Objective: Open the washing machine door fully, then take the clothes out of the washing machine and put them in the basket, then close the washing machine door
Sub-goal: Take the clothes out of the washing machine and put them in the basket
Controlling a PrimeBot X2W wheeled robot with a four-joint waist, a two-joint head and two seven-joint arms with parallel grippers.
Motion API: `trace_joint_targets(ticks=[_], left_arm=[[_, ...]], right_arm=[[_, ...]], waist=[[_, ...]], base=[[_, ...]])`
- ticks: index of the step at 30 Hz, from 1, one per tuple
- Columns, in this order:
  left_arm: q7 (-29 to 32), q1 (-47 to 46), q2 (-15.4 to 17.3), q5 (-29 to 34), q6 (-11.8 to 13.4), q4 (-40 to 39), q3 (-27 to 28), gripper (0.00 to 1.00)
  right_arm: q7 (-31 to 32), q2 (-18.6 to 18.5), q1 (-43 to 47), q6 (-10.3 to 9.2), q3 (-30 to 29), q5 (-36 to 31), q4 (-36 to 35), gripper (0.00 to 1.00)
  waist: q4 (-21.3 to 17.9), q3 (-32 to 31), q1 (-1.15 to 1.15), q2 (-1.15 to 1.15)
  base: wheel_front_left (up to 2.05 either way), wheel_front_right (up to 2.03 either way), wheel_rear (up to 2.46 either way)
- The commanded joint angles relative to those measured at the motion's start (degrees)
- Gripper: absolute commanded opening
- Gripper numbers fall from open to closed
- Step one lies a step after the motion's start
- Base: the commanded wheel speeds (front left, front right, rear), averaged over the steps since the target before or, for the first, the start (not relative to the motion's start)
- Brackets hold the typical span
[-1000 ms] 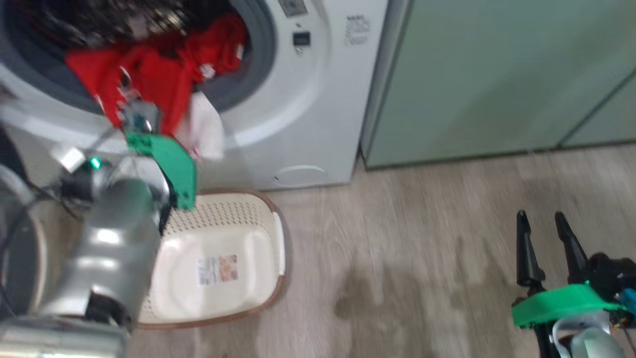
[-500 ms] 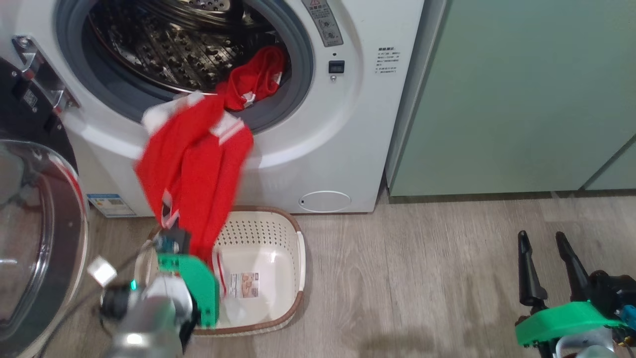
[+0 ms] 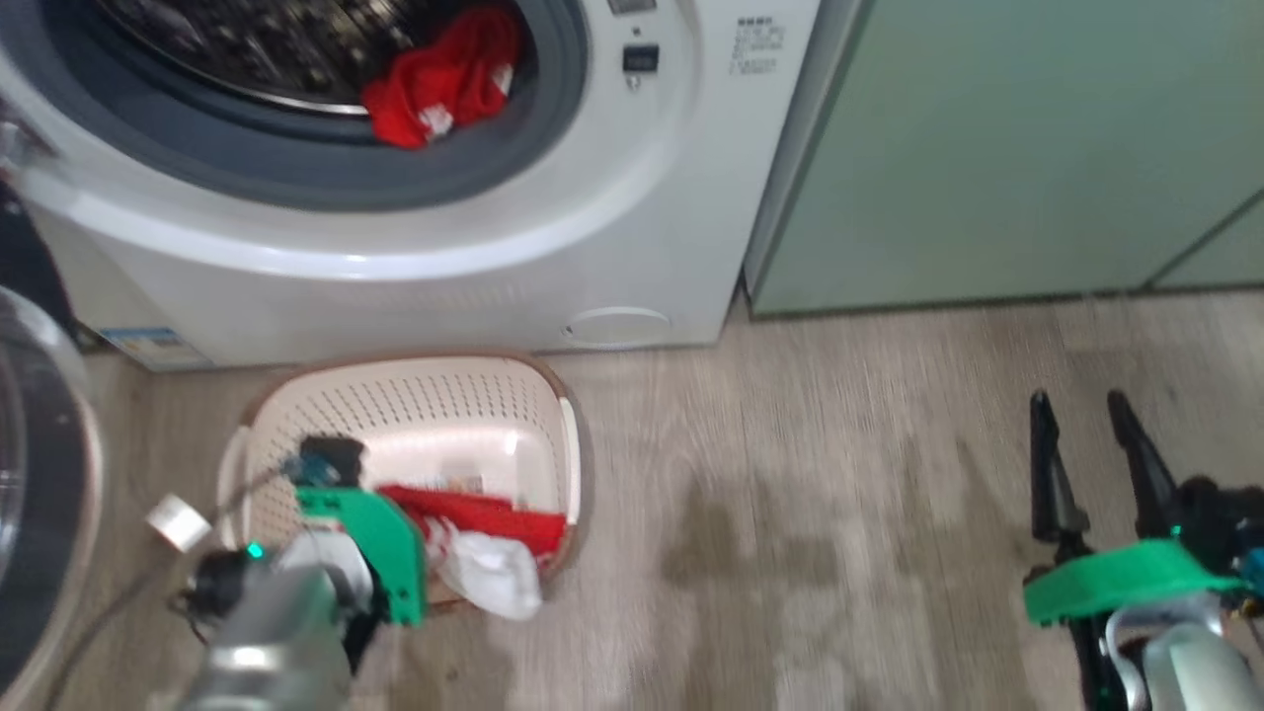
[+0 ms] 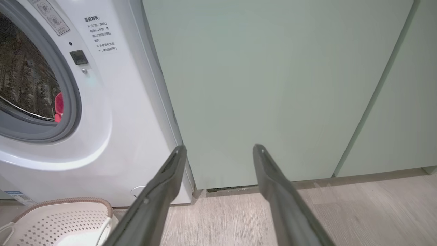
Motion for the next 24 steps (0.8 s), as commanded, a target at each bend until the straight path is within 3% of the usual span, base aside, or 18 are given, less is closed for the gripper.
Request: trace_joint_targets(ticks=[1,7,20,24], left_arm=[[-1.0,-3.45,2.47,-0.75,-0.34,-1.04,1.5,0.0],[-3.19,-8.12,4.99,-2.39,-0.13,0.37,2.88,0.0],[-7.85,-11.96,8.61,-4.62,4.47,2.26,5.2,0.0],[-8.15,-11.84,9.12,-5.34,4.45,2.44,5.56,0.0]], right_arm=[[-0.51,-1.02,-1.54,-0.04,0.92,0.0,-2.03,1.0],[-0.51,-0.39,-4.18,-0.04,0.55,-0.11,-3.13,1.0],[-0.51,1.72,-10.4,-0.04,2.11,-0.08,-4.73,1.0],[-0.51,2.31,-11.43,-0.04,2.56,-0.05,-4.9,1.0]], waist=[[-1.62,3.1,0.0,0.0],[-3.61,9.46,0.0,0.0],[-7.61,19.56,0.0,0.0],[-8.3,20.79,0.0,0.0]], base=[[0.0,0.0,0.0],[0.0,0.0,0.0],[0.0,0.0,0.0],[0.0,0.0,0.0]])
